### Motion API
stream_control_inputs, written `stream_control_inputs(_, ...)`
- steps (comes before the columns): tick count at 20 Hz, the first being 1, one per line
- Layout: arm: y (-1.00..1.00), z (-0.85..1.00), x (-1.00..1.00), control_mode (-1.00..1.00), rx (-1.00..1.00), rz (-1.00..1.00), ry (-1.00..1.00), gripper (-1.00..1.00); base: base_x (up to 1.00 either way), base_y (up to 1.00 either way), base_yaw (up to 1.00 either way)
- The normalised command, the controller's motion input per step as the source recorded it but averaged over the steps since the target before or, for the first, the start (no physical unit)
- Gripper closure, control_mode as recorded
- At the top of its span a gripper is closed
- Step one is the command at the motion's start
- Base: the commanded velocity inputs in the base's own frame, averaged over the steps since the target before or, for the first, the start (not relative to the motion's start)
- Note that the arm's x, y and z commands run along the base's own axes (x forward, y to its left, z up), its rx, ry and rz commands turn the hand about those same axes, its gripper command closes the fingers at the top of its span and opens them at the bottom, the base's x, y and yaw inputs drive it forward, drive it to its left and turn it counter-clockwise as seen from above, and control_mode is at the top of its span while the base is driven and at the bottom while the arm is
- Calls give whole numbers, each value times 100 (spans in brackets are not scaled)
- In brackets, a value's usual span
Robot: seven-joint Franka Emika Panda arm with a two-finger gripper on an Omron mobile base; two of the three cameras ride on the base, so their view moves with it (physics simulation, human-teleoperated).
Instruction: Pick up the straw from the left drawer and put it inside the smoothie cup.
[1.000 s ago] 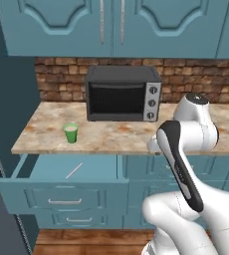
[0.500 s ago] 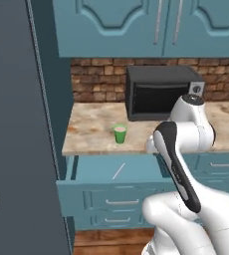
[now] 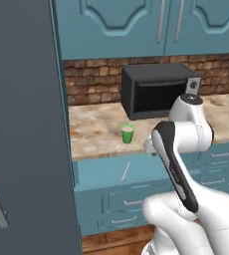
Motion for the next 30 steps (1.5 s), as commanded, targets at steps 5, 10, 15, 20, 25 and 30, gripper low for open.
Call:
stream_control_inputs(5,0,0,0,100,0,0,0,-100,-39,8,-20)
stream_control_inputs(10,0,0,0,100,0,0,0,-100,-46,0,-12)
stream_control_inputs(15,0,0,0,100,0,0,0,-100,-32,9,-4)
stream_control_inputs(20,0,0,0,-100,0,0,0,-100,0,0,0)
stream_control_inputs(25,15,-8,23,-100,0,0,3,-100,0,0,0)
stream_control_inputs(30,15,-33,49,-100,0,0,15,-100,0,0,0)
